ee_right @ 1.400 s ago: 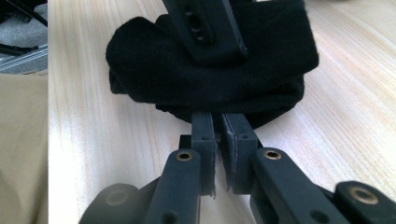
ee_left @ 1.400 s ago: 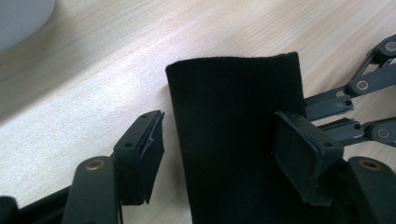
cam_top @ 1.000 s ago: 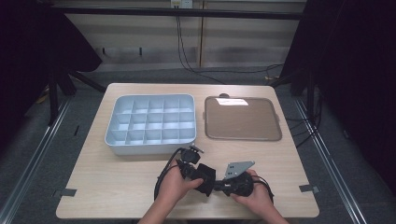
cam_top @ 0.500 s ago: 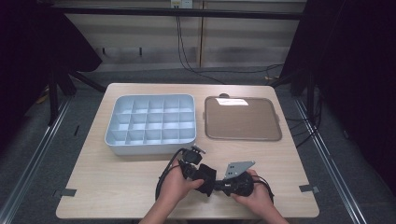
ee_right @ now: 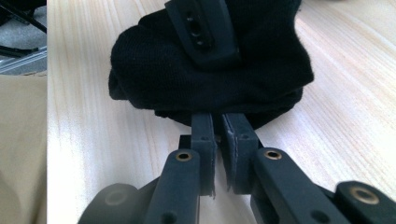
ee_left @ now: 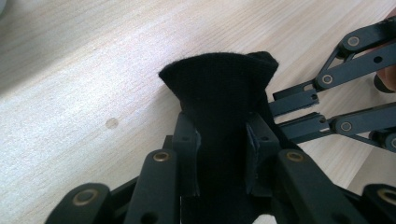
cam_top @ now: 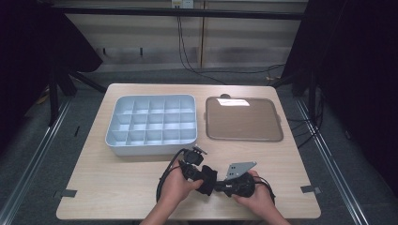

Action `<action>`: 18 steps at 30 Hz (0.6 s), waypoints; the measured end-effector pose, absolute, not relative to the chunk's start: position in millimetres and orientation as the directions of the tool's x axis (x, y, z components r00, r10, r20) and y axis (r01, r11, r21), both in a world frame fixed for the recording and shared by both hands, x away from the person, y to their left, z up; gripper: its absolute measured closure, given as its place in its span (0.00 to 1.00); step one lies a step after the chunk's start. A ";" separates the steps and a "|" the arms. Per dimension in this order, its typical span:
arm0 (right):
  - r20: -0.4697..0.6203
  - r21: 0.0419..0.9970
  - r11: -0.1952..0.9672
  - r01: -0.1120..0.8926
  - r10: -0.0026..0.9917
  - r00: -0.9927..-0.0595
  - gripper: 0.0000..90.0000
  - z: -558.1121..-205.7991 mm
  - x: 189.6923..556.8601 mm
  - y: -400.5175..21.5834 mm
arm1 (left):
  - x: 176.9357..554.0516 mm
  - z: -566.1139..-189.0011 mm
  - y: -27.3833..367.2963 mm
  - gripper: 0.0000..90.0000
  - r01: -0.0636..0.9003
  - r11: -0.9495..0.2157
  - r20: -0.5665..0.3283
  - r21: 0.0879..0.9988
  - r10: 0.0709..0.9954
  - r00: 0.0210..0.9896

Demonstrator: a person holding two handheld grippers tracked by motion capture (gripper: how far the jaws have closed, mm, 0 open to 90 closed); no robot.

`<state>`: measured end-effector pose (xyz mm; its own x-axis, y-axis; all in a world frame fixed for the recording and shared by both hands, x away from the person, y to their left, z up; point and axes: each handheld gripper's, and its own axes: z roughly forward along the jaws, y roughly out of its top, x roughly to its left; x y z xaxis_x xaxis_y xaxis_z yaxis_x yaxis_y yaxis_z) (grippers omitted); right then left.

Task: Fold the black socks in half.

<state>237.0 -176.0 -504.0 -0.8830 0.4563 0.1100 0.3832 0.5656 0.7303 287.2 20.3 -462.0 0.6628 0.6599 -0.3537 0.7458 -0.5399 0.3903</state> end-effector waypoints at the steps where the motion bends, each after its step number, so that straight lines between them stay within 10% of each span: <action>1: 0.110 0.731 0.565 0.383 0.456 -0.883 0.92 -504.1 237.0 -176.0 | 287.4 -461.7 20.5 0.79 0.747 -0.539 -0.355 0.389 0.661 0.661; 18: 0.105 0.734 0.561 0.383 0.464 -0.880 0.83 -504.1 236.7 -174.3 | 293.3 -448.9 35.2 0.78 0.764 -0.524 -0.362 0.376 0.676 0.642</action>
